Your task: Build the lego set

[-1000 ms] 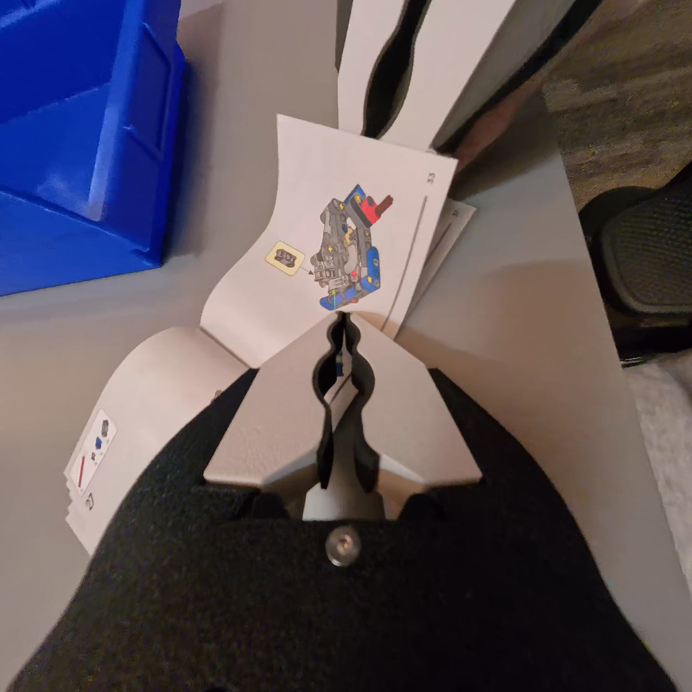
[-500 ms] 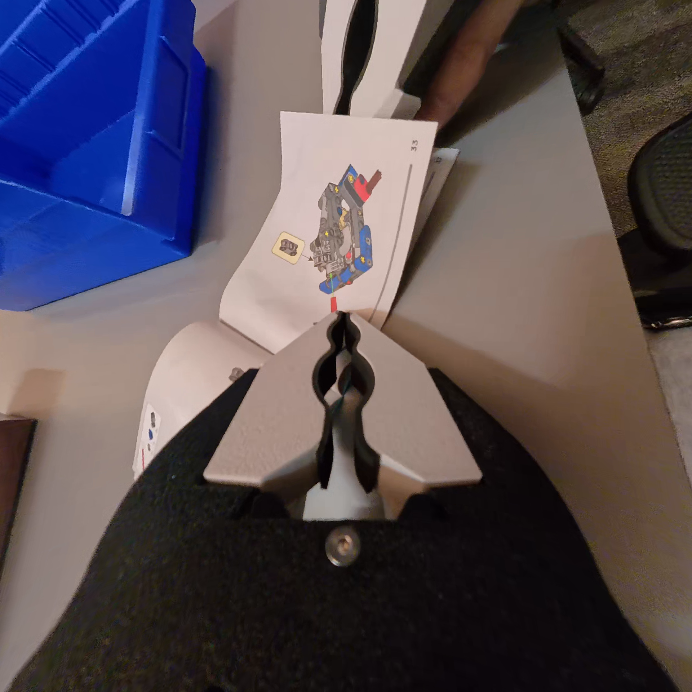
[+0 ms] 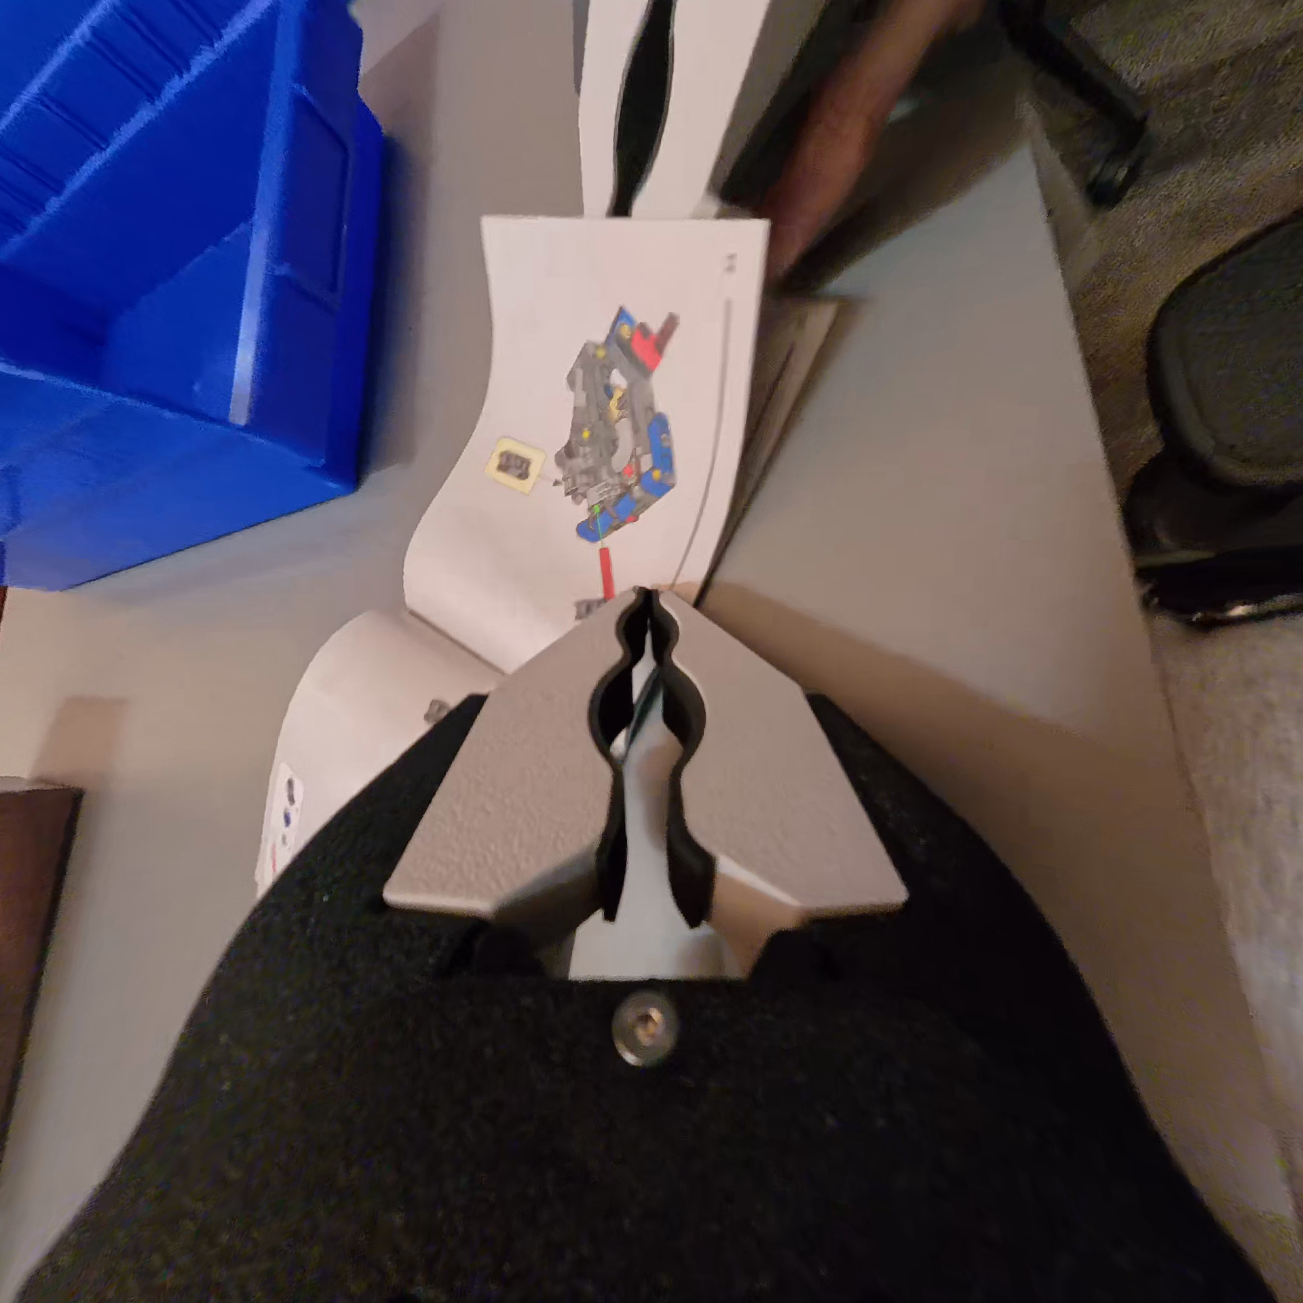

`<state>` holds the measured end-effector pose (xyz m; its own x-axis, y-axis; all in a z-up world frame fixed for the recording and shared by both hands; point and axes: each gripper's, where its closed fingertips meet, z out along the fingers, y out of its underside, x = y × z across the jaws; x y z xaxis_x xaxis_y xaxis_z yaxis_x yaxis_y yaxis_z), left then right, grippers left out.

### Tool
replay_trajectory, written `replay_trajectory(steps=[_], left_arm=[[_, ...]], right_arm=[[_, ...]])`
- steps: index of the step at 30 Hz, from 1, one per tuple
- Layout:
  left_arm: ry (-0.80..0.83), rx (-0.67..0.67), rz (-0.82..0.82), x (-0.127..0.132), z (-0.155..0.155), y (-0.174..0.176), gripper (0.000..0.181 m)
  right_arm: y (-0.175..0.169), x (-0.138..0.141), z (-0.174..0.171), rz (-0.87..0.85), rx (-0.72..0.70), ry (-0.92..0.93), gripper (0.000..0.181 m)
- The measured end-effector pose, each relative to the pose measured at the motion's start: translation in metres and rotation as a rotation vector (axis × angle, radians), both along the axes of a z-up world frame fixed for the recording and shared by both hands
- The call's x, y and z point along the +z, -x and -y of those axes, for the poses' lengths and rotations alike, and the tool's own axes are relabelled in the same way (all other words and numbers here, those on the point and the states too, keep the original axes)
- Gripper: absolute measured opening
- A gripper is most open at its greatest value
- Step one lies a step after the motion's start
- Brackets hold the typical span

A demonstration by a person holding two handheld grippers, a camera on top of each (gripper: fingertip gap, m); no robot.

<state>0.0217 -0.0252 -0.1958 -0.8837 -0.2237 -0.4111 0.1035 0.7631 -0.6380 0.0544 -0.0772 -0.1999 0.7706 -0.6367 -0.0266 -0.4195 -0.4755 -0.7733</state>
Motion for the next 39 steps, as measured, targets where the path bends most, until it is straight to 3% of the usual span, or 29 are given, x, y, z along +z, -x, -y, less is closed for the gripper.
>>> replay_trajectory(steps=[7, 23, 39], left_arm=[[-0.023, 0.025, 0.046, -0.004, 0.021, -0.002, 0.000], [-0.169, -0.032, 0.167, -0.004, 0.017, 0.009, 0.000], [-0.049, -0.034, 0.074, -0.005, 0.014, 0.016, 0.000]], right_arm=[[0.000, 0.000, 0.000, 0.008, 0.002, 0.006, 0.000], [-0.005, 0.000, 0.002, 0.019, -0.027, 0.013, 0.000], [-0.006, 0.000, 0.002, 0.024, -0.038, 0.013, 0.000]])
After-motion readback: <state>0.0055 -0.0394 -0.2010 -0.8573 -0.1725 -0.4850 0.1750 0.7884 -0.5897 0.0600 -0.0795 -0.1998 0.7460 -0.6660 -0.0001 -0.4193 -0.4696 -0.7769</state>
